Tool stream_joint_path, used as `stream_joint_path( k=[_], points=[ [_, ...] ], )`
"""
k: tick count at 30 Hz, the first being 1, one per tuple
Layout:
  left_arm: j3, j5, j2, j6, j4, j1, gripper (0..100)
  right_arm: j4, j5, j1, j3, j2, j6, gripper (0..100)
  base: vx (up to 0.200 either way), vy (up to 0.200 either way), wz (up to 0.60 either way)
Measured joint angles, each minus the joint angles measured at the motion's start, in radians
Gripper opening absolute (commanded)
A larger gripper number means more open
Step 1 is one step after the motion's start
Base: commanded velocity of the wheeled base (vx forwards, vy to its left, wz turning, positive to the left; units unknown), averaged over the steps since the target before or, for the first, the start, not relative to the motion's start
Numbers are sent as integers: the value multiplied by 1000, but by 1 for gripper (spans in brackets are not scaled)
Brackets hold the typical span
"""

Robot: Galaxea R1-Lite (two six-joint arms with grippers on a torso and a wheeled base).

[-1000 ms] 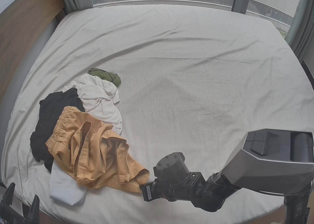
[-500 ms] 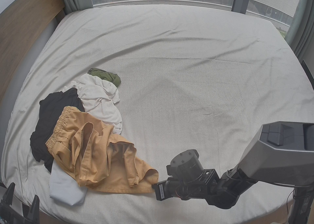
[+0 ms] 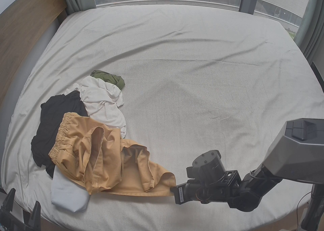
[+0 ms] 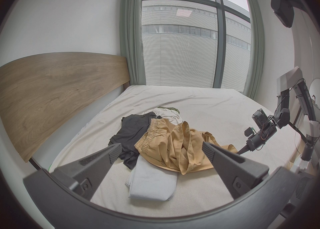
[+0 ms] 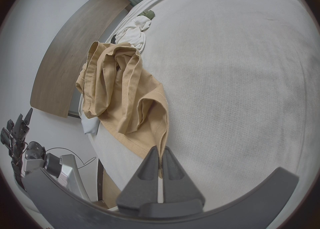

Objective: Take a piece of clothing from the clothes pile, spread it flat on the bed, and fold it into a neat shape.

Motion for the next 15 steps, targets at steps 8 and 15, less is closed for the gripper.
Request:
stream_joint_path(
  k=[8, 15],
  points=[
    [0, 0, 0, 0, 0, 0, 100, -2, -5, -35, 64, -46, -22, 0, 0, 0, 0],
    [0, 0, 0, 1, 0, 0, 100, -3, -6, -65, 108, -82, -32, 0, 0, 0, 0]
  ],
)
